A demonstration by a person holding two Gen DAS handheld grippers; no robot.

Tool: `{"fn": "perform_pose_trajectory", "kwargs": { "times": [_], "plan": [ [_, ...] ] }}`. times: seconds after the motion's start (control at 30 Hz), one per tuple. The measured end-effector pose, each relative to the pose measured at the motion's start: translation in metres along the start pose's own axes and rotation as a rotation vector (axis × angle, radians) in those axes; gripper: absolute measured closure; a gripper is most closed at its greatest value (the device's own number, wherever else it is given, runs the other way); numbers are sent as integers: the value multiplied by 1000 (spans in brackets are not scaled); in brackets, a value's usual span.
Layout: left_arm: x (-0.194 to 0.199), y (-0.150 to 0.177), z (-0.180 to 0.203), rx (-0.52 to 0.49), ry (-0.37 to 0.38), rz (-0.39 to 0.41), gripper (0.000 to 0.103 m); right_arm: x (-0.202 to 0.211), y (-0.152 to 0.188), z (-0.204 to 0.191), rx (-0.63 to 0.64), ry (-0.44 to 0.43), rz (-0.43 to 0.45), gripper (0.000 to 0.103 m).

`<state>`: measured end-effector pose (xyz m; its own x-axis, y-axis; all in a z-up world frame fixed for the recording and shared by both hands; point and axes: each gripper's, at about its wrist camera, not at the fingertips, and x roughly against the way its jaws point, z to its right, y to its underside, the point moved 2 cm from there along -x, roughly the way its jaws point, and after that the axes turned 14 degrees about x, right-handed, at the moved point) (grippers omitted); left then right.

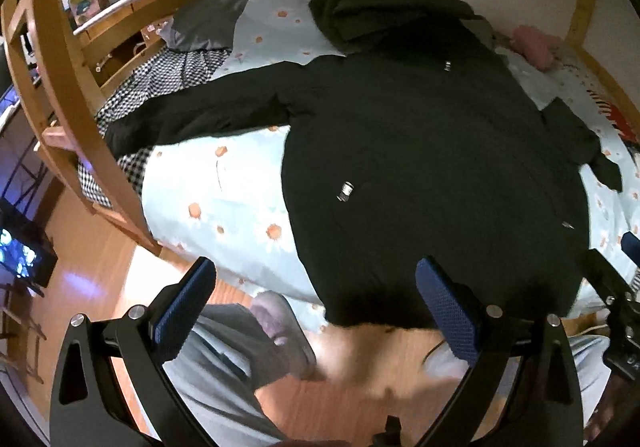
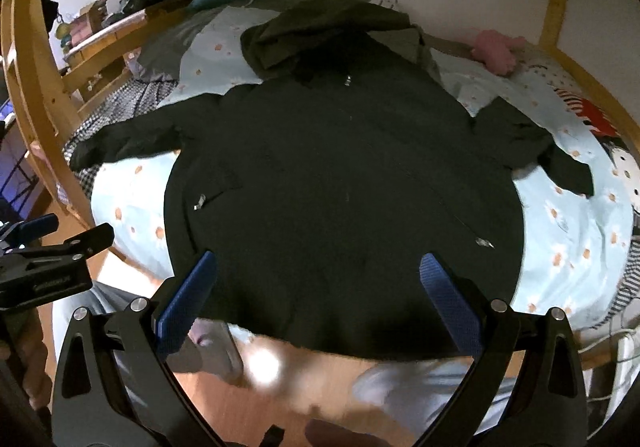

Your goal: Fold large clothes

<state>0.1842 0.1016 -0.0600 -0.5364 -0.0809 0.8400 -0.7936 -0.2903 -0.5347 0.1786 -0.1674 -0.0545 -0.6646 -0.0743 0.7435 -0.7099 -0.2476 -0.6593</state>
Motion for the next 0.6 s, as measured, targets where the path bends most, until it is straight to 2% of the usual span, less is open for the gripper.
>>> {"fn": "perform_pose_trajectory", "kwargs": {
  "times": [0.13,0.27,0.37,0.43,0.6],
  "plan": [
    [-28,-22,-4,34,-7,-27,5,-33,-20,-11,35,-34,-27,3],
    [-53,-43,4,1,-21,-38,5,-57,-40,-16,65,-37,-16,3],
    [-73,-59,5,17,-25,-53,5,-79,-54,-19,78,-55,-18,3],
    [-85,-69,-2,57,-8,-67,5,-90,-63,-26,120,-58,-11,3],
    [-134,-93,-41,244,24,-155,5,-116,-83,-61,286,-64,32,3]
  ]
}}
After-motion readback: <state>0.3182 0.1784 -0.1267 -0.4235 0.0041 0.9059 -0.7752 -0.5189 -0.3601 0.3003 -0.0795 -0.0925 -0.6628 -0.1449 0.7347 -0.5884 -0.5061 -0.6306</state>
